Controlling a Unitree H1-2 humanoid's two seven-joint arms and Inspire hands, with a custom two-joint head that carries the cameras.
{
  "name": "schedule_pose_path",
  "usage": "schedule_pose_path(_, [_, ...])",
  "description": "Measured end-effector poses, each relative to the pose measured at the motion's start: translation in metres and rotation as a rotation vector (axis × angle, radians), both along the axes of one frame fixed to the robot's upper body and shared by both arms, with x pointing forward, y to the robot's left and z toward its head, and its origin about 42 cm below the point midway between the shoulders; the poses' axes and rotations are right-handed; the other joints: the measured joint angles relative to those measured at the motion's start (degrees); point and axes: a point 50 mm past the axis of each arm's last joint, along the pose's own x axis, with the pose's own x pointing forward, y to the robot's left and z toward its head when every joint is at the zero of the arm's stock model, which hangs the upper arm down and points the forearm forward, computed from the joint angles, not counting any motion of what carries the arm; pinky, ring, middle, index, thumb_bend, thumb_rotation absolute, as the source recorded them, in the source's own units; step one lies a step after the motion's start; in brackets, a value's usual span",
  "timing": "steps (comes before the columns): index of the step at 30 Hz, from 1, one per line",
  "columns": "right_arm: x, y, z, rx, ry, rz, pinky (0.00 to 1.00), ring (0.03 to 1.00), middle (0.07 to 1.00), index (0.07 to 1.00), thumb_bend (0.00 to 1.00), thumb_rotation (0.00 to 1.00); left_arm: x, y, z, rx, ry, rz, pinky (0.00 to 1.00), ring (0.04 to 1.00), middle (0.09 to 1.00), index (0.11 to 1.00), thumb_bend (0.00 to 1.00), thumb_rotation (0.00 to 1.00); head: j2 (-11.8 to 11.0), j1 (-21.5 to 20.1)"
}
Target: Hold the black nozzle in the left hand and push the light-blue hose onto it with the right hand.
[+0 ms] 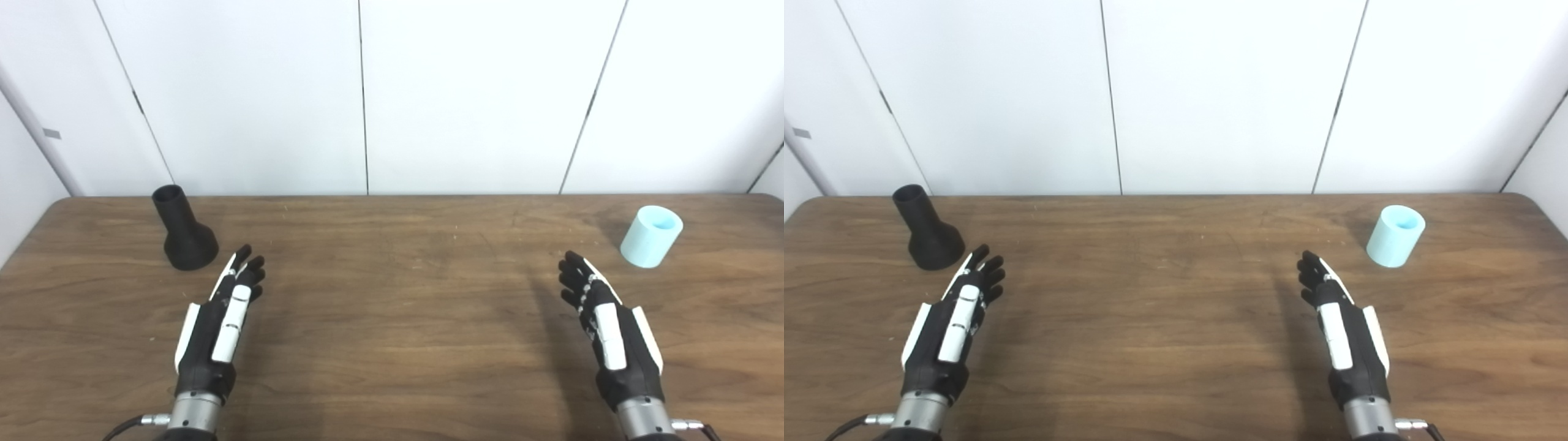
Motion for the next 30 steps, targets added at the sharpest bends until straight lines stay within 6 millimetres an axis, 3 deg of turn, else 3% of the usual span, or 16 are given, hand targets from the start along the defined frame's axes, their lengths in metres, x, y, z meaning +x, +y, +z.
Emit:
schedule_pose_path(21, [0.0,-0.0002,0.0,-0.001,0.0,-0.001,0.89,0.912,0.895,0.898,0.49,1.0,0.0001,-0.0007,-0.0001,0.001,0.001,-0.005,0.92,0.919,0.904,0.9,0.36,0.89,-0.18,0.26])
schedule_pose_path(30, [-0.0003,-0.0073,0.0008,0.003,-0.001,0.002,0.91,0.921,0.901,0.905,0.51,1.0,0.0004,-0.0057,-0.001,0.0,0.008,-0.018,0.92,0.92,0.906,0.897,0.36,0.88,-0.7,5.27])
